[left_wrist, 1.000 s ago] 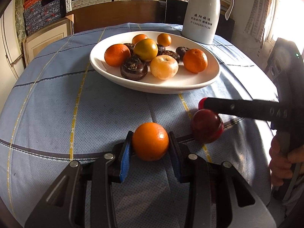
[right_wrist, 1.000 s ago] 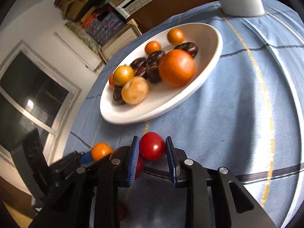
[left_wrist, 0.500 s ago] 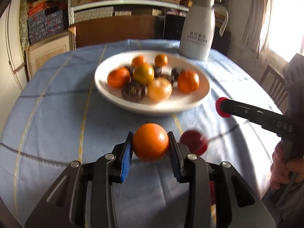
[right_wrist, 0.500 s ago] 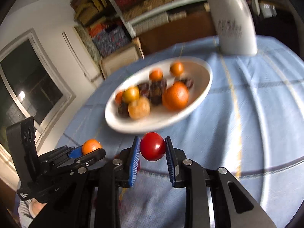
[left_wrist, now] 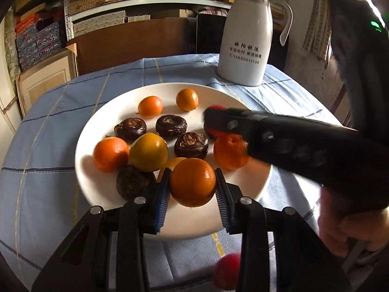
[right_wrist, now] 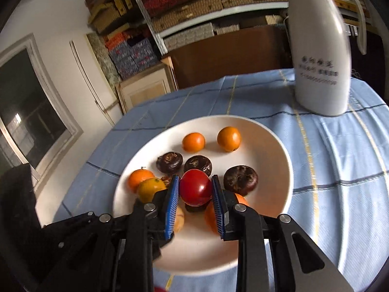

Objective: Organize fruits
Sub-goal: 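Place the orange on the plate with the left tool while the right tool places the red plum, then grasp a red plum with the left tool while the right tool approaches another red plum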

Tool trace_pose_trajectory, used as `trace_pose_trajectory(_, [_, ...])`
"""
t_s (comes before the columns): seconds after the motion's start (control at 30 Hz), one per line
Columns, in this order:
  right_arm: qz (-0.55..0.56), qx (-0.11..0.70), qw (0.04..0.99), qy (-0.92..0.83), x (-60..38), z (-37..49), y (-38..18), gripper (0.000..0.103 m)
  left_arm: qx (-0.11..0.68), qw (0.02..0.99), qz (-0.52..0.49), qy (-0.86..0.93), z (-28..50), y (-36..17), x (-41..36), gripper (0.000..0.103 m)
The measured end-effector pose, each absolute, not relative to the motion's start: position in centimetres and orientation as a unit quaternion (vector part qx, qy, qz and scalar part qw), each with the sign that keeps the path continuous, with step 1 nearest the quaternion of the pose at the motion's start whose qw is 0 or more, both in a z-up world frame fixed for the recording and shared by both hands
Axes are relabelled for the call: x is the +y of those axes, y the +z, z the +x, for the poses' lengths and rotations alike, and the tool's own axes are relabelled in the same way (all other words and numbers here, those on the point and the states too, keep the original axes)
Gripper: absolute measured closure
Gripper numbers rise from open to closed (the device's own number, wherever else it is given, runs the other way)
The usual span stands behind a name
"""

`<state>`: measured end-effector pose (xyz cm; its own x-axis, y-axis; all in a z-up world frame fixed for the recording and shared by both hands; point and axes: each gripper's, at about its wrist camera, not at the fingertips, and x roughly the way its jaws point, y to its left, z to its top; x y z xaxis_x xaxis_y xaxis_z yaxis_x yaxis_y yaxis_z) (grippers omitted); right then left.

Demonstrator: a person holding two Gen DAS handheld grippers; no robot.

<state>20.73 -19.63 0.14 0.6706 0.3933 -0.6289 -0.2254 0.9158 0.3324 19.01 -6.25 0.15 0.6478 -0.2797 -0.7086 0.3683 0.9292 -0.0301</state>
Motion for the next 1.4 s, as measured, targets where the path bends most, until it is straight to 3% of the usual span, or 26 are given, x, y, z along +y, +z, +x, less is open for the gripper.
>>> trace_pose_trajectory(0.1, [0.114, 0.361, 0.910, 0.170, -19.6, 20.4, -0.1, 0.062, 0.379, 0.906, 0.053, -0.183, 18.9, 0.2, -6.0, 0.062])
trace_pose_trajectory(0.23, [0.141, 0.350, 0.910, 0.173, -21.0, 18.9, 0.6, 0.062, 0.370, 0.911, 0.044, -0.175, 18.0, 0.3, -4.9, 0.052])
trace_pose_trajectory(0.4, [0.160, 0.337, 0.914, 0.161, -23.0, 15.9, 0.7, 0.053, 0.359, 0.920, 0.010, -0.157, 15.9, 0.9, -2.1, 0.044])
trace_pose_trajectory(0.47, [0.172, 0.341, 0.911, 0.159, -23.6, 14.4, 0.0, 0.052, 0.358, 0.923, -0.009, -0.144, 14.9, 0.7, -0.8, 0.037])
trace_pose_trajectory(0.6, [0.162, 0.356, 0.906, 0.161, -23.6, 11.5, -1.2, 0.051, 0.364, 0.923, -0.031, -0.120, 13.1, 0.2, 1.2, 0.034])
trace_pose_trajectory(0.7, [0.144, 0.359, 0.904, 0.182, -22.3, 9.6, -1.6, 0.051, 0.362, 0.927, -0.036, -0.093, 11.3, -0.1, 2.4, 0.021])
trace_pose_trajectory(0.93, [0.095, 0.375, 0.898, 0.211, -19.6, 7.8, -2.5, 0.046, 0.355, 0.930, -0.034, -0.091, 7.6, -0.1, 3.2, 0.015])
trace_pose_trajectory(1.07, [0.118, 0.371, 0.903, 0.182, -21.1, 8.2, -2.2, 0.031, 0.348, 0.927, 0.000, -0.139, 5.3, -0.1, 1.2, 0.012])
trace_pose_trajectory(1.27, [0.188, 0.377, 0.893, 0.156, -24.2, 9.1, -2.7, 0.031, 0.329, 0.917, 0.106, -0.197, 2.4, -0.5, -3.9, 0.010])
trace_pose_trajectory(1.4, [0.197, 0.375, 0.893, 0.153, -24.6, 9.2, -2.5, 0.030, 0.342, 0.906, 0.122, -0.217, 2.5, -1.0, -5.1, 0.010])
